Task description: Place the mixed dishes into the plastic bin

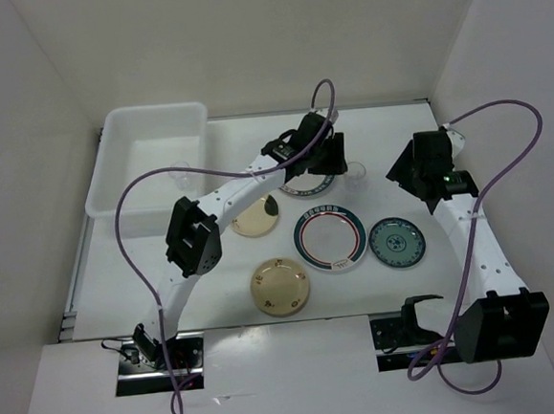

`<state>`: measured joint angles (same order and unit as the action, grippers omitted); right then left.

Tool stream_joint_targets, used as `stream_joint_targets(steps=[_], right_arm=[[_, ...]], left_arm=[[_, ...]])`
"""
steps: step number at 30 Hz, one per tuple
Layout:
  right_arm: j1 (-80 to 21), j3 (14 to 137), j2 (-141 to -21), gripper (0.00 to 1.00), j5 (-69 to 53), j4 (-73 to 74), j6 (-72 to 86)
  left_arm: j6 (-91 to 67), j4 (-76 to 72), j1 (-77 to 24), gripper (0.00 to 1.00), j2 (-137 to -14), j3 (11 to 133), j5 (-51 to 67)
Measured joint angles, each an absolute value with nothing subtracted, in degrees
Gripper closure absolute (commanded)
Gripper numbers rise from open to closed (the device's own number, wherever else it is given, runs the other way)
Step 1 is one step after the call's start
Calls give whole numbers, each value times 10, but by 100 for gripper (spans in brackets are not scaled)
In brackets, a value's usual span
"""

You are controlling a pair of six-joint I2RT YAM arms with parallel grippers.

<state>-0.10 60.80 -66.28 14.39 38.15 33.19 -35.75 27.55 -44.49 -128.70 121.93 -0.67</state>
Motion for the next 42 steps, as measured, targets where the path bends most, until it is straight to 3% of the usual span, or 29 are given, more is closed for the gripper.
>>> stream_joint_targets(steps=[4, 14, 42], right_arm=[[-1, 592, -630, 30, 132, 387, 338], [-1, 587, -585, 30, 111, 404, 349], [-1, 585, -585, 29, 95, 415, 333]], left_arm=[[-379, 254, -453, 42, -1359, 1323, -7], [-409, 272, -473, 45, -1481, 1419, -19], [-387, 297, -477, 50, -1500, 1458, -147]])
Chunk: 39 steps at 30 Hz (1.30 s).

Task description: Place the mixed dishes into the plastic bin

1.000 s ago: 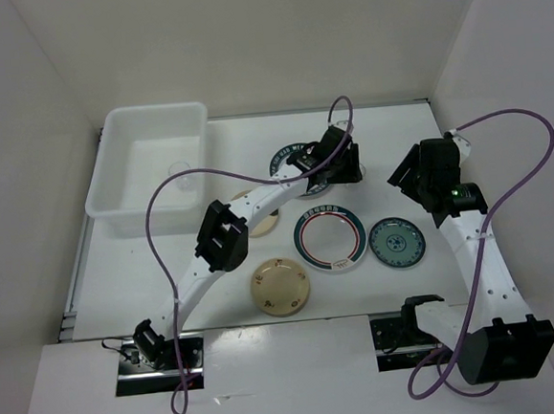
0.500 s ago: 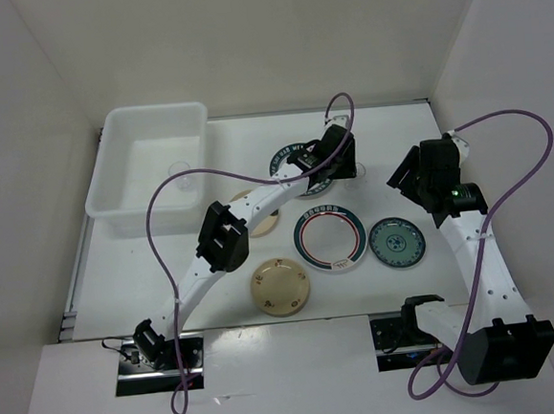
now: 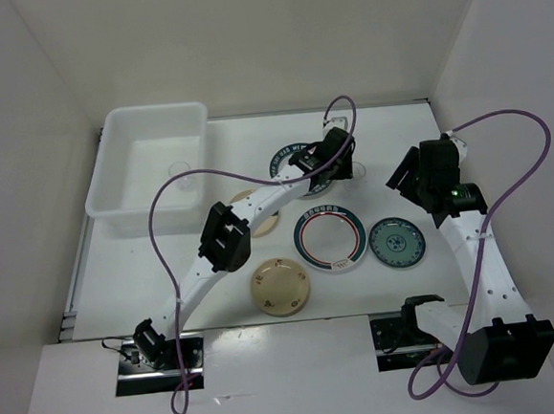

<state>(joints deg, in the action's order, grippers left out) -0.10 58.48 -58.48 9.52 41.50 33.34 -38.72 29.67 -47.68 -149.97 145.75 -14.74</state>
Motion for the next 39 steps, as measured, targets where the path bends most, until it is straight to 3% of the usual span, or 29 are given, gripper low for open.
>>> stream_joint_targets(steps=[3, 10, 13, 15, 19, 31, 36, 39], right_arm=[[-1, 585, -585, 29, 94, 415, 333], [-1, 585, -585, 29, 92, 416, 333], [-1, 585, -585, 29, 91, 416, 333], [-1, 585, -585, 29, 91, 416, 333], [-1, 585, -585, 29, 90, 416, 333], [-1, 577, -585, 26, 83, 415, 333], [-1, 577, -582, 25, 77, 415, 331], [-1, 577, -578, 22, 73, 415, 329]], left_arm=[[-385, 297, -477, 59, -1506, 1458, -149], [-379, 294, -477, 60, -1526, 1458, -149], [-380, 294, -477, 72, -1533, 1458, -149], [-380, 294, -477, 86, -1536, 1458, -149], [-379, 296, -477, 100, -1537, 1459, -148], [-364, 322, -472, 100, -1484, 1476, -139], [-357, 328, -426, 100, -1333, 1414, -144], [-357, 318, -337, 100, -1200, 1316, -143]])
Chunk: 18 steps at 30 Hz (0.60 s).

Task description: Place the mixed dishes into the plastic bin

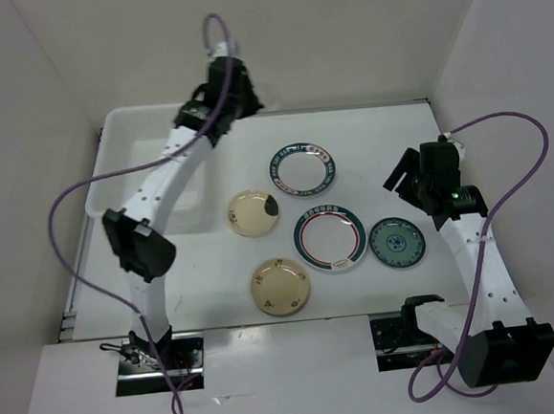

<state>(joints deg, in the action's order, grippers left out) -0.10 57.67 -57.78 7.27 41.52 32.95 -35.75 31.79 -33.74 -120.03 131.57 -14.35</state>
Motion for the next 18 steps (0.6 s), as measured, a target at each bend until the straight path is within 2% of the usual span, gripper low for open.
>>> stream_joint_targets(steps=[6, 12, 18], right_arm=[[-1, 577, -575, 21, 63, 413, 326], [-1, 576, -575, 21, 58, 412, 322], [-1, 568, -575, 21, 53, 412, 321]], left_arm=[[-358, 331, -146, 100, -1047, 1145, -184], [-343, 383, -73, 100, -1032, 1030, -173], [-325, 424, -42, 100, -1033, 999, -184]])
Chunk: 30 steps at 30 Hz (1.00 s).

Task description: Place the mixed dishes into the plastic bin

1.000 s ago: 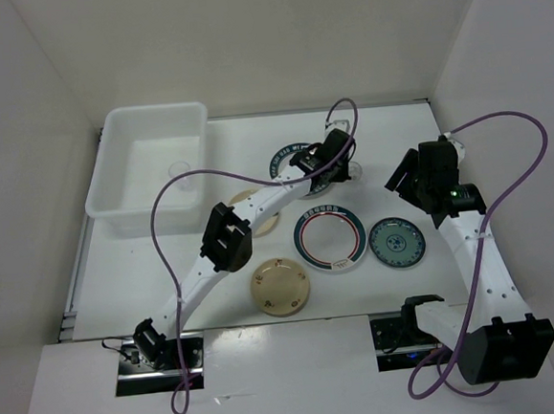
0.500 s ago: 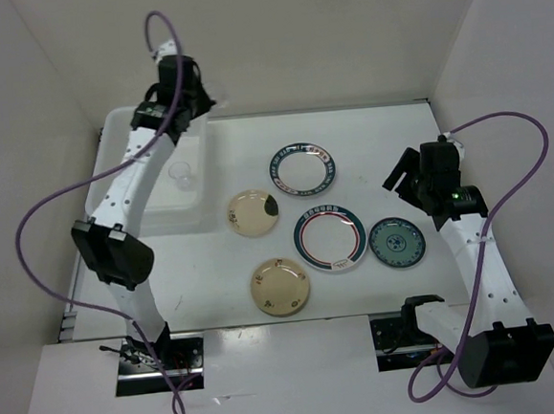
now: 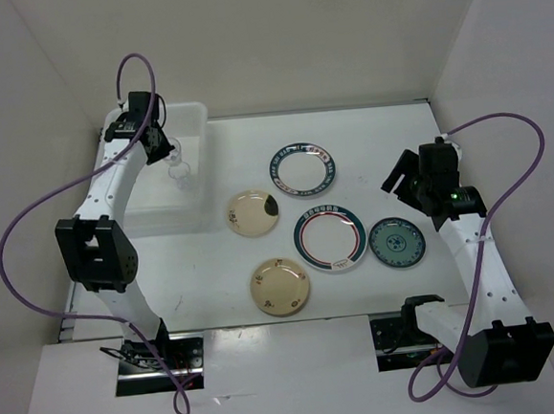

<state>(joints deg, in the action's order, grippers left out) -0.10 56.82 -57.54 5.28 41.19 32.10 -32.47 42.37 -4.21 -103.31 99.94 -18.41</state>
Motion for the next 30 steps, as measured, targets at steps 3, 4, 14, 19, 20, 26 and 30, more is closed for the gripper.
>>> stream_joint_targets(steps=[3, 4, 14, 19, 20, 26, 30], right_arm=[[-1, 568, -576, 21, 52, 412, 321], [-1, 568, -575, 21, 52, 412, 321], [-1, 568, -575, 19, 51, 412, 321], [-1, 568, -575, 19, 51, 412, 321], [-1, 568, -575, 19, 51, 412, 321], [-1, 568, -575, 19, 51, 412, 321], [-1, 566, -576, 19, 51, 412, 321]], left_arm=[[-314, 424, -42, 100, -1035, 999, -193], [-314, 423, -42, 100, -1038, 999, -196], [-295, 417, -42, 99, -1126, 1001, -203], [-286, 397, -43, 98, -1129, 1007, -204], [-286, 396, -43, 98, -1129, 1008, -204], [-285, 388, -39, 98, -1148, 1025, -203], [-286, 386, -34, 98, -1159, 1028, -203]])
